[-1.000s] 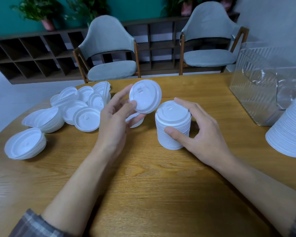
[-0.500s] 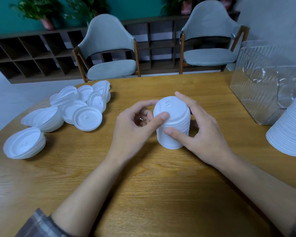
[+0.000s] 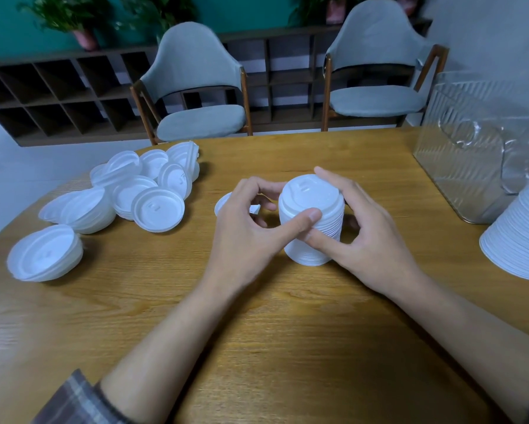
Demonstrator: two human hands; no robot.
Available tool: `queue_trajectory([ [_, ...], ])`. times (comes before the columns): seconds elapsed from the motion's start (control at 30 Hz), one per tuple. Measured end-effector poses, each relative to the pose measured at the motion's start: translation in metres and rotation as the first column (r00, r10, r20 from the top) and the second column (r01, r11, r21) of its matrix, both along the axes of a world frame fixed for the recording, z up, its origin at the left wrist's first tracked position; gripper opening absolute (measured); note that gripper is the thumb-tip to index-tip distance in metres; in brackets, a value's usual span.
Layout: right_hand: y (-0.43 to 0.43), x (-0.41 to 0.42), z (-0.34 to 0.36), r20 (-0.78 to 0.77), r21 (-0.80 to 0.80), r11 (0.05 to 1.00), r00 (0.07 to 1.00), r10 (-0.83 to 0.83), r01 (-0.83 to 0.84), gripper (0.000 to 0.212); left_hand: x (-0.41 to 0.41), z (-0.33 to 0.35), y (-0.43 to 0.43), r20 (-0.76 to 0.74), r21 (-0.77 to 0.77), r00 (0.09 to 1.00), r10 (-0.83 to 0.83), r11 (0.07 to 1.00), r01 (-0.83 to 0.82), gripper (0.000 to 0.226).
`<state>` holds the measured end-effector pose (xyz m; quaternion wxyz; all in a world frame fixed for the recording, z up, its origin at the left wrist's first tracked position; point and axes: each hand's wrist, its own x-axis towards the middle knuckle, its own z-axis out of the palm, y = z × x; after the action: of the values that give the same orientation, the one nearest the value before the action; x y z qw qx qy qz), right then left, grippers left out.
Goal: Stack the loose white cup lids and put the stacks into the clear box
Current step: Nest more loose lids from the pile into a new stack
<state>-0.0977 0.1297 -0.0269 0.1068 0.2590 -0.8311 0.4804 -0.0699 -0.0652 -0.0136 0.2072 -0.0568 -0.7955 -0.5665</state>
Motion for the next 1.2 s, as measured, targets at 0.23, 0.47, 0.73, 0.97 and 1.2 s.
queue_trajectory([
  [0.23,0.0,-0.003,-0.001,0.023,-0.017,0.999,0.999,0.027,-0.027,0.081,-0.002,0.008,-0.012,0.062,-0.002,0.997,-0.052,0.999,0.052,0.029],
  [0.47,0.0,-0.001,0.001,0.015,-0.012,1.0,1.0,-0.005,0.005,0.08,-0.022,-0.008,-0.051,0.076,-0.541,0.953,0.294,0.815,-0.208,0.054],
  [0.73,0.0,-0.002,0.001,0.021,-0.025,1.0,1.0,0.006,-0.006,0.081,-0.025,-0.016,-0.056,0.076,-0.7,0.949,0.306,0.694,-0.167,0.014],
  [0.97,0.0,-0.002,-0.001,0.018,-0.028,1.0,1.0,0.007,-0.007,0.08,-0.02,-0.005,-0.045,0.025,-0.342,0.973,0.23,0.916,-0.208,0.026],
  [1.2,-0.001,-0.003,-0.003,-0.011,-0.089,0.996,1.0,0.001,-0.002,0.075,-0.013,0.015,-0.029,0.088,0.346,0.996,0.018,0.937,-0.047,0.031],
])
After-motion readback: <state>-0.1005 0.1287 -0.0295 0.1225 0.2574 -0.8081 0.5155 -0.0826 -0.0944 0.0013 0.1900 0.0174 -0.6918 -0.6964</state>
